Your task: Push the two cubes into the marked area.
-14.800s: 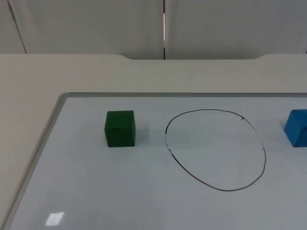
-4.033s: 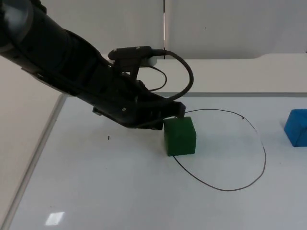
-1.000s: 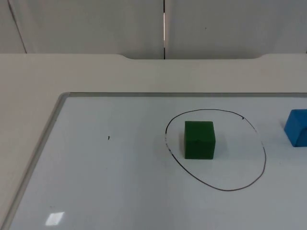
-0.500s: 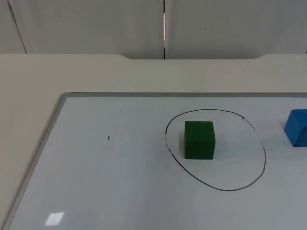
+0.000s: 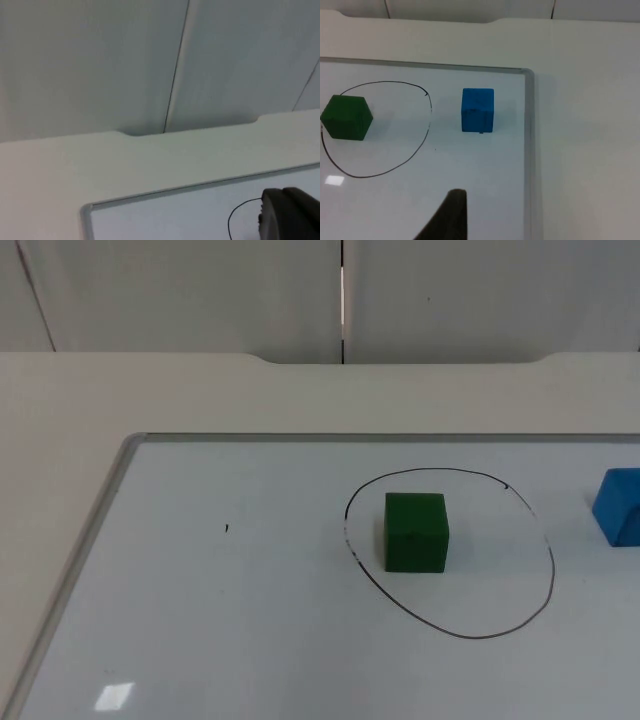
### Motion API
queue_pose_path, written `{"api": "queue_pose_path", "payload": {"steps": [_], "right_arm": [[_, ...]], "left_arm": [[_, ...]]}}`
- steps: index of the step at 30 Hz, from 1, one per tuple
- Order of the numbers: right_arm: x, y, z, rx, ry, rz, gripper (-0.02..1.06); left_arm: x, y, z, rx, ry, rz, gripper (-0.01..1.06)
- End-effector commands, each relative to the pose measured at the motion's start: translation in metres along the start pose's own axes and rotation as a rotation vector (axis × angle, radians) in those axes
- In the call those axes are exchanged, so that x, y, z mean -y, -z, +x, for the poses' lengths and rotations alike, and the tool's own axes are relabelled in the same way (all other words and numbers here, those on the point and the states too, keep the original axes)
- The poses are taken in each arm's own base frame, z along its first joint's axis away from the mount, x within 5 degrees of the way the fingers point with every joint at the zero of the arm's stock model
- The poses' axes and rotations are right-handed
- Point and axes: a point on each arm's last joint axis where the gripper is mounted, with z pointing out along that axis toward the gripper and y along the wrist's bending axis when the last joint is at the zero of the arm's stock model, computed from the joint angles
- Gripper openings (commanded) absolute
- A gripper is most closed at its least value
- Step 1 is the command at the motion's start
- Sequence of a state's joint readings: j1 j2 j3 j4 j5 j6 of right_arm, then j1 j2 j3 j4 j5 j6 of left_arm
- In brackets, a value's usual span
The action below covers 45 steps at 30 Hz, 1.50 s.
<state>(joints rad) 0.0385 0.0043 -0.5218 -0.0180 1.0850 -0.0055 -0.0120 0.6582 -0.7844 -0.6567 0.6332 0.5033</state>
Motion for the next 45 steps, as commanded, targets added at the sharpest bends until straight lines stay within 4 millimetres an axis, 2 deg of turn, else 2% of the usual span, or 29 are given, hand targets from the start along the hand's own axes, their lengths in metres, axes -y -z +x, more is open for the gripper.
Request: {"api": "queue_pose_path", "payload": {"steps": [1, 9, 16, 26, 35, 42, 45], "right_arm": [[0.000, -0.001, 0.001, 0.005, 0.008, 0.008, 1.05], [0.000, -0.001, 0.001, 0.005, 0.008, 0.008, 1.05], [0.000, -0.001, 0.001, 0.005, 0.008, 0.008, 1.05], [0.000, -0.001, 0.001, 0.005, 0.008, 0.008, 1.05], [0.000, -0.001, 0.001, 0.005, 0.008, 0.008, 1.05], [0.000, -0.001, 0.001, 0.005, 0.006, 0.006, 1.05], [0.000, -0.001, 0.001, 0.005, 0.006, 0.006, 1.05]], "left_arm": [[0.003, 0.012, 0.010, 0.061, -0.044, -0.003, 0.00], [0.011, 0.043, 0.036, 0.096, -0.081, -0.040, 0.00], [0.005, 0.062, 0.064, 0.041, -0.064, -0.173, 0.00], [0.008, 0.087, 0.089, -0.071, -0.085, -0.227, 0.00], [0.010, 0.106, 0.107, -0.081, -0.038, -0.276, 0.00], [0.010, 0.113, 0.112, -0.069, -0.025, -0.302, 0.00], [0.008, 0.106, 0.119, -0.103, -0.007, -0.285, 0.00]]}}
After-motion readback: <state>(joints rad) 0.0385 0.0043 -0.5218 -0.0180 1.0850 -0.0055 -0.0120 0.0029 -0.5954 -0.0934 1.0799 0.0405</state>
